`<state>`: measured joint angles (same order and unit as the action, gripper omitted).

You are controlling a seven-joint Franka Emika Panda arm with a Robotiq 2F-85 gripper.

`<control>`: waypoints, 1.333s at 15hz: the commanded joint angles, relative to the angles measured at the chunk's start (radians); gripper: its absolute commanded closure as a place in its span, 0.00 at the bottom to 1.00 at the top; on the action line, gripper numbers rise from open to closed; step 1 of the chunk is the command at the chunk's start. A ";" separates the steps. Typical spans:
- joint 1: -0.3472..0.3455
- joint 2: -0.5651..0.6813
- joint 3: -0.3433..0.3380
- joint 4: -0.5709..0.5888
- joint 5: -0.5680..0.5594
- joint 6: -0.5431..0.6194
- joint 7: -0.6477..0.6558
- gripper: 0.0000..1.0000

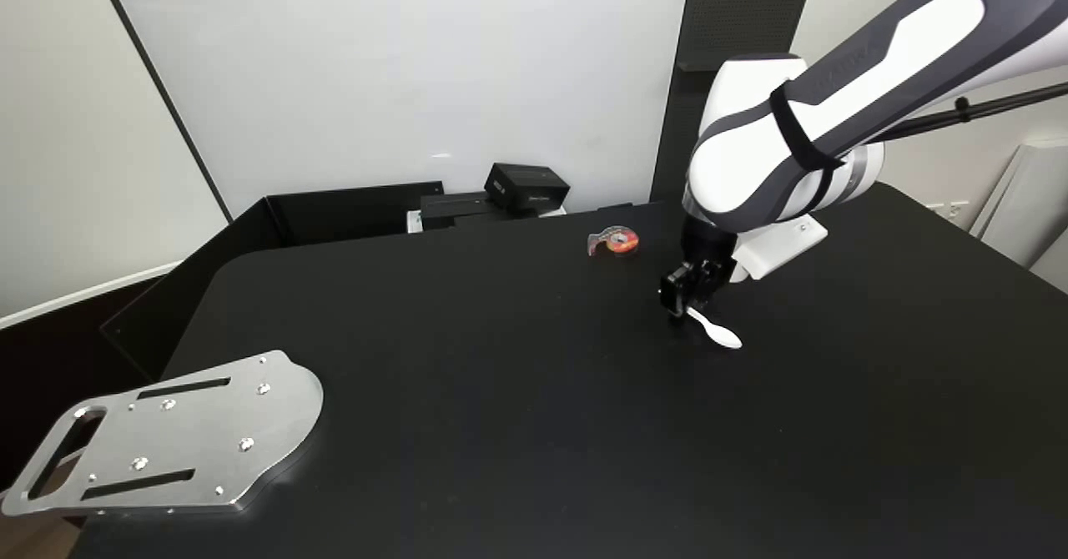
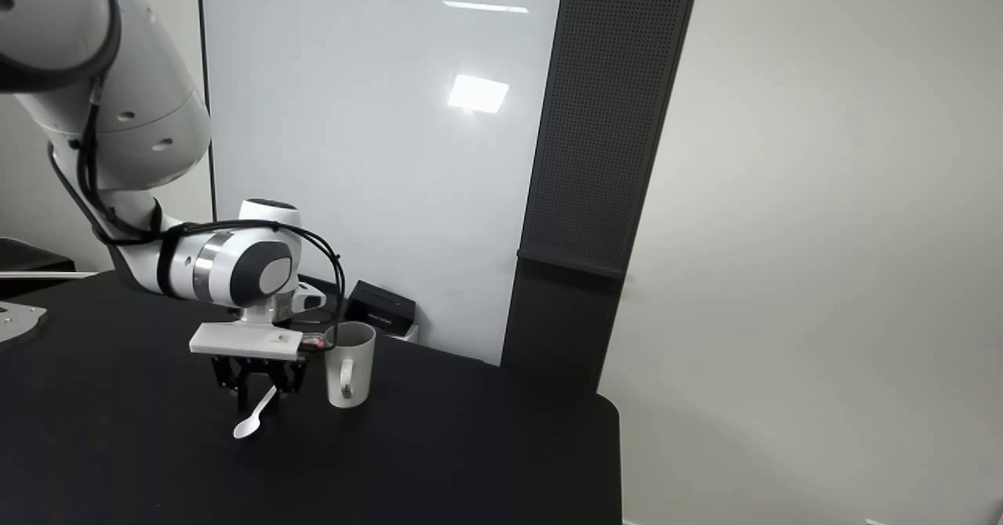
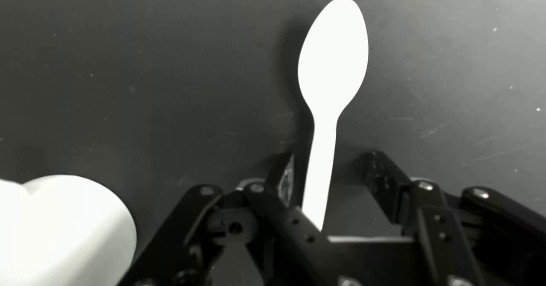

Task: Put the white spoon into the mug cup

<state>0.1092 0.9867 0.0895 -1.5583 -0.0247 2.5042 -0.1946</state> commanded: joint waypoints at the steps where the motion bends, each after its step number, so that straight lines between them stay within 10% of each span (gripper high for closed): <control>1: 0.007 0.015 -0.007 0.021 -0.009 -0.014 0.051 0.81; 4: 0.012 0.012 -0.015 0.025 -0.010 -0.020 0.072 0.99; 20: 0.029 -0.072 -0.043 0.120 -0.001 -0.154 0.179 0.97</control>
<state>0.1210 0.9453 0.0662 -1.4698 -0.0244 2.4037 -0.0943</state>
